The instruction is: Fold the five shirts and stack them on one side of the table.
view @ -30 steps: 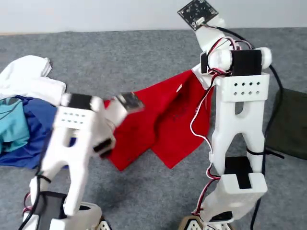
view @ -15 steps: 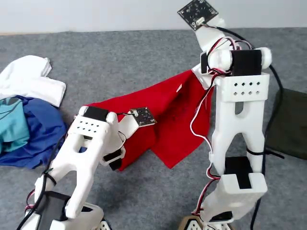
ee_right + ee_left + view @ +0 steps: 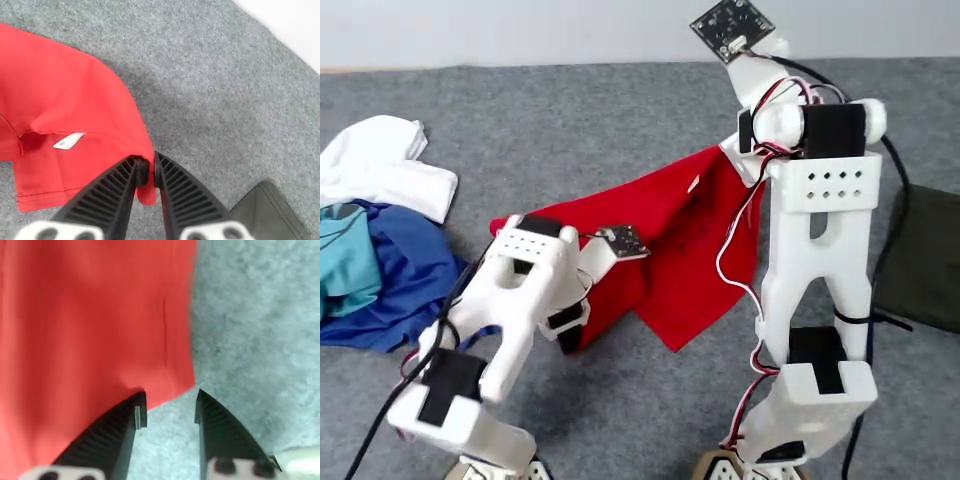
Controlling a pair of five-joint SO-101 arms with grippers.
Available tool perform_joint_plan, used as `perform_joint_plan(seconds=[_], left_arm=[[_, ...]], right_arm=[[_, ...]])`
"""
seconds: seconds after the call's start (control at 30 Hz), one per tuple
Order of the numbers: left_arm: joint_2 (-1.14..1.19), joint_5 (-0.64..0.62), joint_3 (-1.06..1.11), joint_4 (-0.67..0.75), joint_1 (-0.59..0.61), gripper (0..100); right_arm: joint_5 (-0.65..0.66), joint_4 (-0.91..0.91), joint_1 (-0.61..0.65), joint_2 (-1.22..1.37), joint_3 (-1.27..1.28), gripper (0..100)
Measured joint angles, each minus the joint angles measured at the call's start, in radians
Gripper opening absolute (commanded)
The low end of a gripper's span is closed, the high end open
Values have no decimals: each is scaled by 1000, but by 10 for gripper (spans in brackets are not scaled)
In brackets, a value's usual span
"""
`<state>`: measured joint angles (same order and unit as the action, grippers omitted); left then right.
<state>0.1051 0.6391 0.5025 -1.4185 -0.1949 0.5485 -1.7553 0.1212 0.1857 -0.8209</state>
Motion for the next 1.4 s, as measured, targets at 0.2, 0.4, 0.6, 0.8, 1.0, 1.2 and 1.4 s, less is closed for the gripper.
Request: perform_joint_plan(seconds=[0.2,0.4,0.6,0.8,1.0,1.2,1.4], left_arm=[[84,-11,-17,2,-38,170],[146,-71,-38,35,-89,146],[178,-89,-71,34,-92,37],[187,-89,-98,-11,-104,17],[192,-89,-204,-120,-112,15],[193,-89,-391,-258,-110,3],[193,-89,-502,-305,-110,5]], right_arm=[[0,0,0,0,0,11],[0,0,0,0,0,11],[0,0,0,0,0,11],[0,0,0,0,0,11],[0,0,0,0,0,11],[0,0,0,0,0,11],[0,0,0,0,0,11]])
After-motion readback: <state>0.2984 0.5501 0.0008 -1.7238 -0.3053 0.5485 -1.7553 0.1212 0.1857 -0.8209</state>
